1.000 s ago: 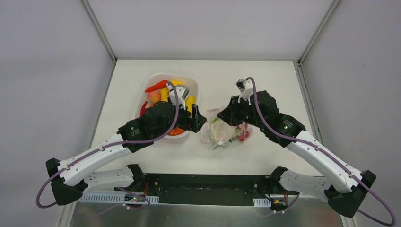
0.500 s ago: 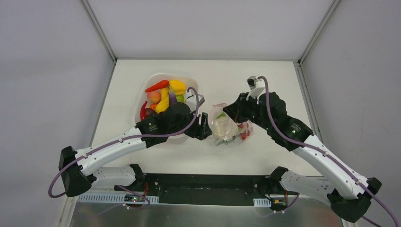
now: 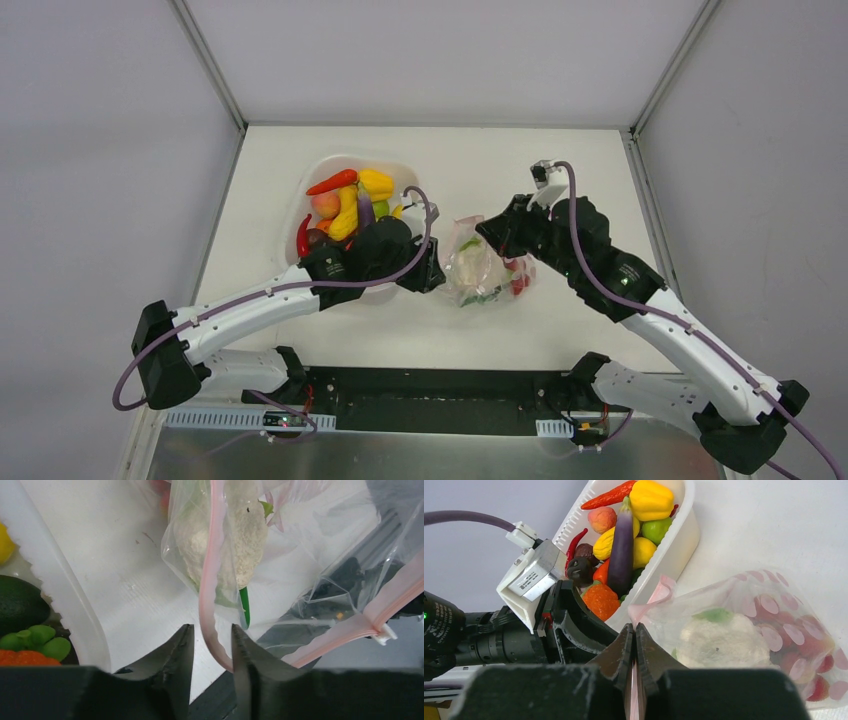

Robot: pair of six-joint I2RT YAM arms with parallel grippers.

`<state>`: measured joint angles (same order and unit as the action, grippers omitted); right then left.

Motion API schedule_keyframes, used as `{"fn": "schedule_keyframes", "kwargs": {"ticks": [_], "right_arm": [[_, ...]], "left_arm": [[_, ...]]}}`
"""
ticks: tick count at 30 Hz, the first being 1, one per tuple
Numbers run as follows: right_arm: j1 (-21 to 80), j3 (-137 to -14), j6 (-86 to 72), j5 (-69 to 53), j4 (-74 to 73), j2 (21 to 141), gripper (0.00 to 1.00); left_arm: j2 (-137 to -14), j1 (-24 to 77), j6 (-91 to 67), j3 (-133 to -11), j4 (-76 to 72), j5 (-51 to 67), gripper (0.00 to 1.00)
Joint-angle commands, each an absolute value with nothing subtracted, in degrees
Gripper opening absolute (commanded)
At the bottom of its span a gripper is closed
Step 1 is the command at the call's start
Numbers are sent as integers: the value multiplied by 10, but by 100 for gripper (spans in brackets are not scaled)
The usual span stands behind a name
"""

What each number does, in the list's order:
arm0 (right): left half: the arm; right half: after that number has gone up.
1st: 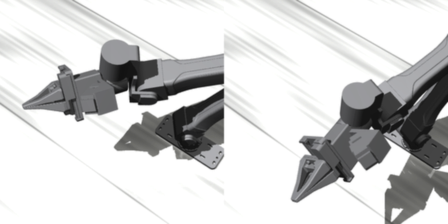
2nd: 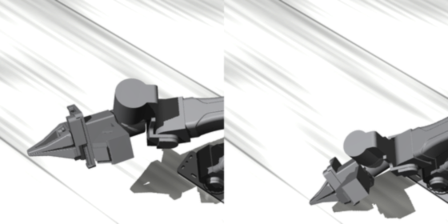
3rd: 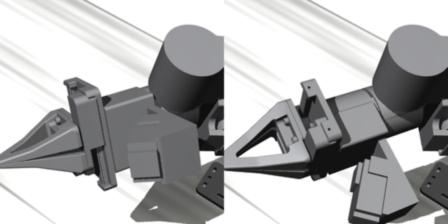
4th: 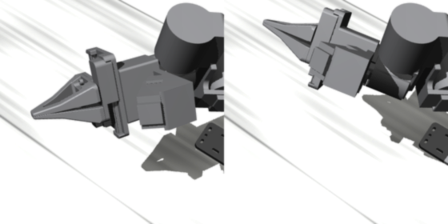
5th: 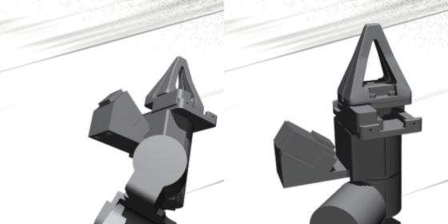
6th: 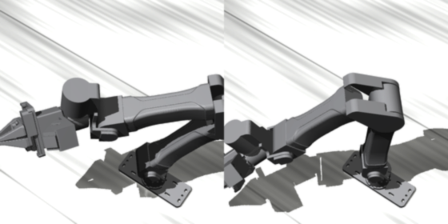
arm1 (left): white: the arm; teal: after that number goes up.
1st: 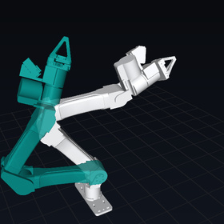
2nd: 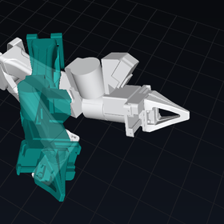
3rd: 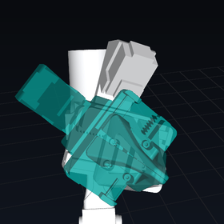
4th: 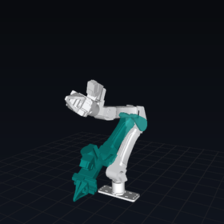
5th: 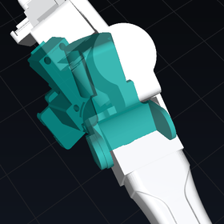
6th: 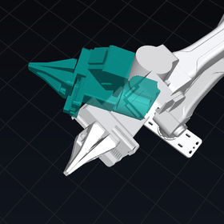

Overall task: Place the food in the zip-top bag and seal the zipper
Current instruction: Adjust the zipper food storage bag at the center of the board.

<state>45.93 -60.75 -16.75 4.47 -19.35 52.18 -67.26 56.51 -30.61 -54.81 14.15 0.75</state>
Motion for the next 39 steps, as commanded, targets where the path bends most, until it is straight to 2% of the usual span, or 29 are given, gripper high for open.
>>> {"fn": "schedule_keyframes", "kwargs": {"ticks": [1, 5, 11, 17, 21, 24, 27, 28, 32, 34, 36, 39], "right_arm": [[455, -607, -182, 49, -152, 514, 6], [452, -600, -185, 57, -149, 510, 6], [446, -614, -152, 93, -183, 530, 6], [445, -649, -93, 86, -250, 535, 6], [445, -635, -96, 11, -236, 508, 6], [445, -633, -124, 13, -212, 506, 5], [445, -631, -143, 57, -182, 504, 5], [445, -631, -142, 69, -171, 504, 5], [444, -650, -136, 70, -149, 524, 5], [444, -653, -141, 64, -143, 539, 4], [444, -647, -151, 64, -138, 546, 4], [443, -636, -162, 66, -137, 554, 4]], "left_arm": [[-677, 562, -302, -553, 106, -2, 22], [-666, 562, -300, -553, 104, -9, 0], [-650, 550, -274, -609, 188, -117, 0], [-677, 518, -269, -709, 295, -287, 0], [-700, 489, -279, -728, 272, -226, 0], [-731, 489, -279, -741, 258, -142, 0], [-733, 489, -296, -740, 253, -118, 0], [-728, 489, -297, -738, 255, -123, 5], [-686, 488, -280, -716, 253, -155, 50], [-659, 482, -267, -698, 247, -173, 66], [-634, 472, -253, -678, 243, -182, 78], [-607, 445, -234, -653, 247, -190, 89]]}}
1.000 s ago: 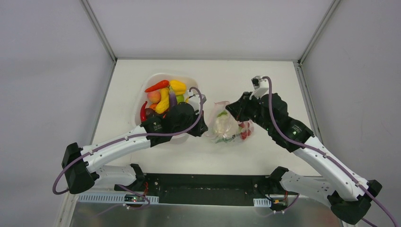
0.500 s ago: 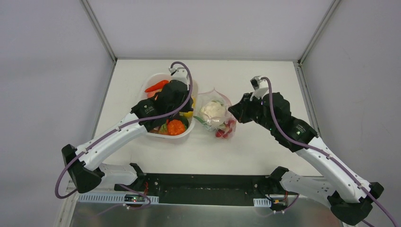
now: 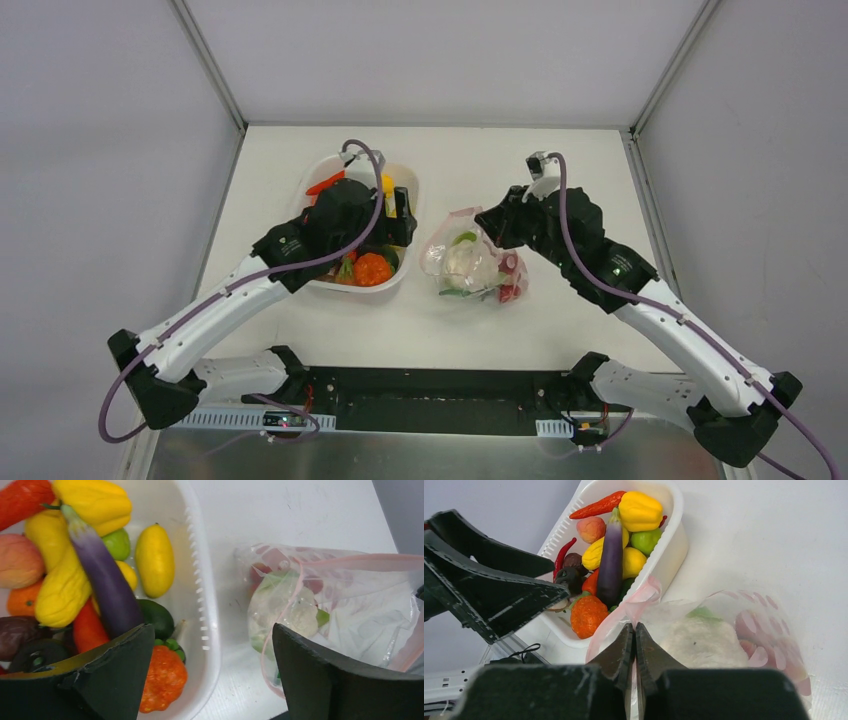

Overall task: Place the food in the zip-top bag and seal the zipper
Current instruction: Adjust the zipper food storage bag at the center of the board, then pick up the fake vegetable from the bin.

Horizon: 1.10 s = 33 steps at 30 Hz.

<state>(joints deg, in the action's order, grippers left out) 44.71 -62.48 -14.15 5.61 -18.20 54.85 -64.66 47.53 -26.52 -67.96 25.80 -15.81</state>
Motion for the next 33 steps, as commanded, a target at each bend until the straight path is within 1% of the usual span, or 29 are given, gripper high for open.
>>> {"fn": "schedule_keyframes", "kwargs": {"ticks": [1, 2, 3, 6, 10, 12, 15, 16, 19, 22, 25, 27, 29, 31, 33], "right_arm": [[443, -633, -165, 65, -137, 555, 4], [443, -632, -167, 64, -137, 557, 4], [443, -631, -170, 61, -137, 559, 4], [442, -633, -172, 51, -136, 570, 4], [442, -640, -171, 39, -136, 586, 4], [442, -642, -170, 33, -134, 590, 4], [441, -644, -168, 29, -134, 594, 4], [440, -644, -167, 28, -133, 594, 4], [439, -645, -165, 28, -132, 596, 4], [436, -645, -162, 28, -133, 596, 4], [435, -644, -161, 23, -133, 595, 5], [434, -641, -161, 21, -133, 593, 5], [432, -640, -161, 17, -133, 593, 5], [431, -639, -161, 13, -134, 591, 5], [431, -636, -161, 12, -133, 588, 5]], "left_arm": [[-603, 432, -230, -645, 249, -194, 95], [-601, 416, -228, -639, 249, -192, 98], [-604, 396, -227, -635, 249, -180, 99], [-636, 328, -222, -640, 242, -120, 99], [-719, 261, -192, -694, 266, -72, 99], [-765, 235, -189, -729, 284, -63, 94], [-823, 197, -191, -763, 290, -6, 90], [-841, 189, -192, -774, 296, -7, 88], [-895, 177, -181, -806, 308, -2, 85], [-937, 172, -173, -843, 341, 21, 75], [-952, 172, -172, -850, 342, 39, 69], [-955, 172, -173, -845, 336, 41, 60], [-957, 173, -174, -845, 340, 41, 54], [-957, 172, -174, -840, 341, 38, 57], [-961, 172, -173, -837, 339, 37, 57]]}}
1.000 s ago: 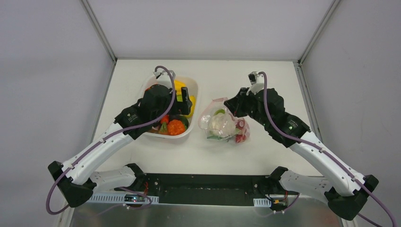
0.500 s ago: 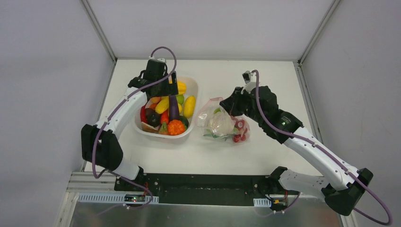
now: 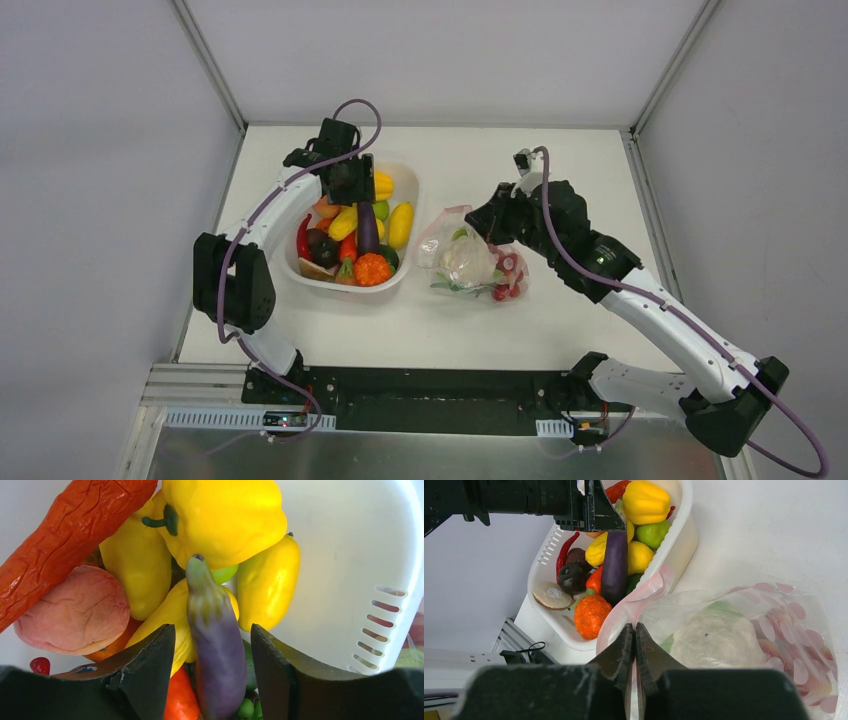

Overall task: Place the food in the zip-top bag and seal the zipper
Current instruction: Pick up the fake vegetable from the bin.

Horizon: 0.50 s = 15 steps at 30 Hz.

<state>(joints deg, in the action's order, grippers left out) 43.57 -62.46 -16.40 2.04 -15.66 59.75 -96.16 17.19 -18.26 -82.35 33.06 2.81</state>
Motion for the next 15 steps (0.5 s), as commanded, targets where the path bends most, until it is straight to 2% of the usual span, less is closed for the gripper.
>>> {"fn": "schedule_keyframes", "kwargs": {"ticks": [1, 5, 8, 12, 13, 15], "right_arm": [[430, -634, -162, 11, -132, 586, 5], [429, -625, -165, 9, -128, 583, 5], [428, -620, -172, 5, -119, 585, 5], [428, -624, -172, 5, -123, 575, 5], [428, -621, -172, 5, -120, 571, 6], [427, -619, -173, 5, -120, 571, 6]], "left_arm": [[-966, 172, -172, -838, 339, 37, 57], [-987, 172, -186, -842, 324, 27, 57], [-988, 172, -202, -846, 316, 26, 46], [-945, 172, -211, -815, 295, 23, 14], [-928, 172, -214, -802, 284, 25, 9], [-886, 172, -222, -771, 252, 35, 5]]}}
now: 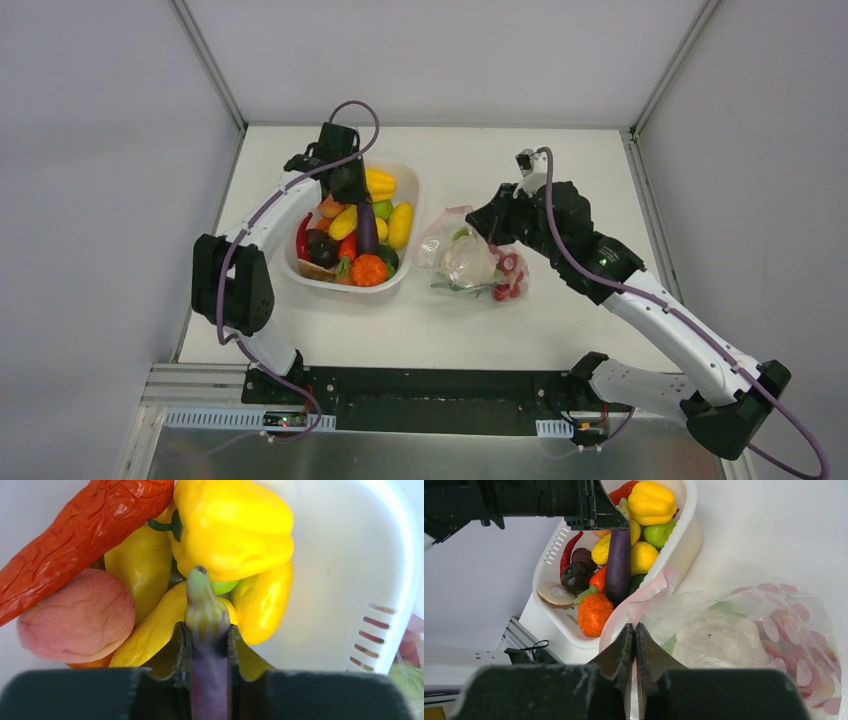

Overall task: Place the food in the zip-top bag and seal the zipper
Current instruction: Pick up the fake vegetable from the bin.

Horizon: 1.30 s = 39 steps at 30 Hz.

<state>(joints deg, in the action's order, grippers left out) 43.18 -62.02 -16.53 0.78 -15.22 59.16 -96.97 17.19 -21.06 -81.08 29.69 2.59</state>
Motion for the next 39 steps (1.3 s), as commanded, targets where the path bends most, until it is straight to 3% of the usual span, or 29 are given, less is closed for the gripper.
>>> {"fn": "schedule_keyframes", "kwargs": {"ticks": [1, 12, 23, 34, 39], "right_arm": [[427, -619, -174, 5, -122, 573, 6], [425, -597, -199, -7, -113, 558, 6], [425, -585, -227, -6, -96, 556, 6], [425, -574, -245, -4, -89, 549, 6], [424, -571, -250, 18, -84, 546, 6]], "left_arm": [[-868, 172, -226, -761, 241, 40, 2], [-644, 174, -286, -600, 79, 44, 0], [-466, 199, -341, -484, 2, -101, 0], [-398, 204, -365, -493, 11, -163, 0], [-405, 218, -444, -471, -39, -72, 0]]}}
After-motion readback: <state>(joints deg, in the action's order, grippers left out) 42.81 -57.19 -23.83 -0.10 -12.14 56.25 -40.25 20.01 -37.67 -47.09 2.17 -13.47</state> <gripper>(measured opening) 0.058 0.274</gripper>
